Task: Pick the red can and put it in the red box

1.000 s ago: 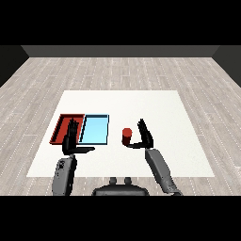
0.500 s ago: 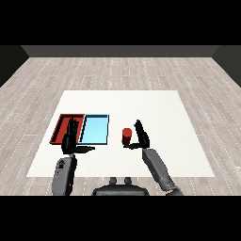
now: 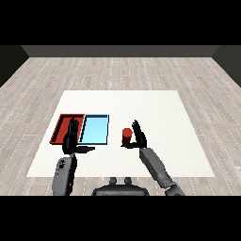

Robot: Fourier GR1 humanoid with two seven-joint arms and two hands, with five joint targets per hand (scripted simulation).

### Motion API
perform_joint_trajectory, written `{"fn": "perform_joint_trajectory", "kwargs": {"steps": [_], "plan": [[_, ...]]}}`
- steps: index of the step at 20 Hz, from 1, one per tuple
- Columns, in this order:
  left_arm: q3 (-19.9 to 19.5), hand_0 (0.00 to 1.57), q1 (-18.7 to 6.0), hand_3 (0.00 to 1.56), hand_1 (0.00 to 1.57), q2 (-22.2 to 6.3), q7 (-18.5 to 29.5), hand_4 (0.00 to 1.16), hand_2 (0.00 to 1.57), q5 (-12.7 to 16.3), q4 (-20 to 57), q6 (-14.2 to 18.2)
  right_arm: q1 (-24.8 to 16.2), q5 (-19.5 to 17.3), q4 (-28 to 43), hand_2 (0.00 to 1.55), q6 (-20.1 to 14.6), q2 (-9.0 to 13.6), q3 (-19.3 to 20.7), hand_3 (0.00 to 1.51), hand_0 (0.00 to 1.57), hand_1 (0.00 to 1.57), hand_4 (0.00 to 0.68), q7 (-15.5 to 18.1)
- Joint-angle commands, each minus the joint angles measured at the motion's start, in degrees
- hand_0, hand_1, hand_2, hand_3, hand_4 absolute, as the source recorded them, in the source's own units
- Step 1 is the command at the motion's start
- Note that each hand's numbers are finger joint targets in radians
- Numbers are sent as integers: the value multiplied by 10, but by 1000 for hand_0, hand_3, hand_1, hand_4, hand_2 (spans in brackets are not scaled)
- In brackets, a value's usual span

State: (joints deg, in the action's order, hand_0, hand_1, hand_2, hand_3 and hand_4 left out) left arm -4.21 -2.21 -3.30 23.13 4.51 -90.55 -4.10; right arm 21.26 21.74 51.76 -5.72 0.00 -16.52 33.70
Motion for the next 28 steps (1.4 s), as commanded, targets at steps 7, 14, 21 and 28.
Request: {"fn": "perform_joint_trajectory", "kwargs": {"steps": [7, 14, 21, 28], "plan": [[19, 0, 3, 0, 0, 17, 14, 0, 0, -21, 12, 16, 52, 69, -52, 0, -8, 0, -45, 0, 0, 0, 0, 18], [-18, 0, -37, 0, 0, -13, -2, 0, 0, 6, 38, -4, 16, 74, -7, 0, -16, 0, -83, 0, 0, 0, 0, 11], [-14, 0, 3, 0, 0, -14, -2, 0, 0, 7, 8, -10, 77, 132, -53, 0, -34, 0, -107, 0, 0, 0, 0, 20], [-13, 0, -35, 0, 0, -8, 35, 0, 0, -13, 62, 5, 99, 139, -105, 0, -79, 0, -139, 0, 0, 0, 0, 29]]}}
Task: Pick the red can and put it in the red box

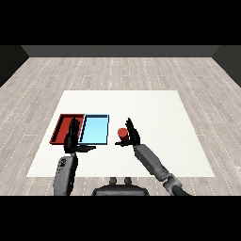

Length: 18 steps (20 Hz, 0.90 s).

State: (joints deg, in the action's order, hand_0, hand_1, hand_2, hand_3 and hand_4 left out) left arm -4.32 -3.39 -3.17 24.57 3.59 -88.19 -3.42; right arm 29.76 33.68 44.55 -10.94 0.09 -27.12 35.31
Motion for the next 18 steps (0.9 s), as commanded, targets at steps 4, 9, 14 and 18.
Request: {"fn": "perform_joint_trajectory", "kwargs": {"steps": [4, 9, 14, 18], "plan": [[-11, 0, 18, 0, 0, -22, -36, 0, 0, 23, -45, -21, 9, 20, -21, 0, -37, -1, 10, 0, 0, 0, 0, -21], [-5, 0, 1, 0, 0, -2, 17, 0, 0, 2, 10, -4, 21, -28, 23, 1497, -148, -1, 4, 1447, 1571, 1571, 574, -123], [3, 0, 2, 0, 0, -3, 0, 0, 0, -3, 7, -5, 45, -7, -76, 1486, -115, -1, 4, 1432, 1571, 1571, 570, -69], [1, 0, -1, 0, 0, -6, -25, 0, 0, -11, -30, 13, 7, -70, 6, 1488, -131, 7, 27, 1433, 1571, 1571, 575, -131]]}}
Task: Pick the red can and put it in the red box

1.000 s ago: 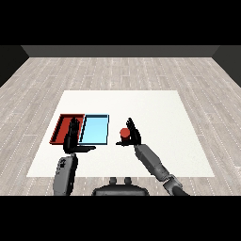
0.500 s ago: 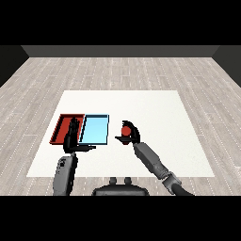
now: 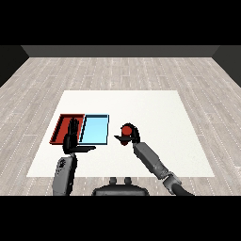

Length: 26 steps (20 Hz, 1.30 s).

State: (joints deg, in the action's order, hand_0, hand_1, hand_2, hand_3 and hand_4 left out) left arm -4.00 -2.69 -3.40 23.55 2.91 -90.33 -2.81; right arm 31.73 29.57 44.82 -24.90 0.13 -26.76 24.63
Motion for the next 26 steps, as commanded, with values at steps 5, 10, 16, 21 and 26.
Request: {"fn": "perform_joint_trajectory", "kwargs": {"steps": [5, 10, 16, 21, 26], "plan": [[-4, 0, 19, 0, 0, -5, -5, 0, 0, 14, -23, -12, 9, -22, -2, 1486, -11, -1, 17, 1426, 1571, 1571, 581, -27], [29, 0, 47, 0, 0, 22, 2, 0, 0, -12, -54, 10, 18, -30, -14, 1481, -2, -1, 33, 1411, 1571, 1571, 595, -7], [36, 0, 63, 0, 0, 4, -18, 0, 0, -21, -77, -5, -50, -75, 190, 1481, -23, 55, 25, 1402, 1571, 1571, 619, -92], [22, 0, 7, 0, 0, 0, 21, 0, 0, -23, 8, -11, -92, -116, 304, 1474, -51, 94, 24, 1403, 1570, 1570, 605, -101], [72, 0, 3, 0, 0, 30, -44, 0, 0, -16, -41, -18, -77, -151, 339, 1453, -63, 91, 42, 1400, 1518, 1518, 600, -131]]}}
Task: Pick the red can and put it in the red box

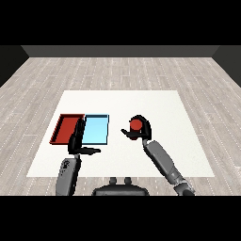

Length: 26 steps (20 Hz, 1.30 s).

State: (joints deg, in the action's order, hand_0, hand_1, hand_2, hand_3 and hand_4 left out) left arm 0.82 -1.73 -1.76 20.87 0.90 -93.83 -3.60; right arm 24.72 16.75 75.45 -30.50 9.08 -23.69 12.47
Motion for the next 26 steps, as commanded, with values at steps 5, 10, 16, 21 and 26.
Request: {"fn": "perform_joint_trajectory", "kwargs": {"steps": [5, 10, 16, 21, 26], "plan": [[26, 0, 21, 0, 0, 5, -30, 0, 0, 10, -40, -19, -12, -69, 103, 1459, -14, -24, 18, 1406, 1558, 1558, 611, -46], [103, 0, -25, 0, 0, 17, -88, 0, 0, -8, -44, 7, 21, -75, 84, 1460, -1, -39, 35, 1408, 1561, 1561, 602, -39], [171, 0, -85, 0, 0, 18, -122, 0, 0, 1, -5, 75, -12, -116, 180, 1469, -5, -36, 23, 1415, 1571, 1571, 650, -81], [159, 0, -86, 0, 0, 18, -158, 0, 0, 38, -29, 29, -4, -137, 136, 1483, 11, -77, 36, 1427, 1571, 1571, 649, -42], [218, 0, -86, 0, 0, 18, -83, 0, 0, 20, 67, 83, -45, -138, 152, 1480, 43, -85, 55, 1421, 1571, 1571, 647, 3]]}}
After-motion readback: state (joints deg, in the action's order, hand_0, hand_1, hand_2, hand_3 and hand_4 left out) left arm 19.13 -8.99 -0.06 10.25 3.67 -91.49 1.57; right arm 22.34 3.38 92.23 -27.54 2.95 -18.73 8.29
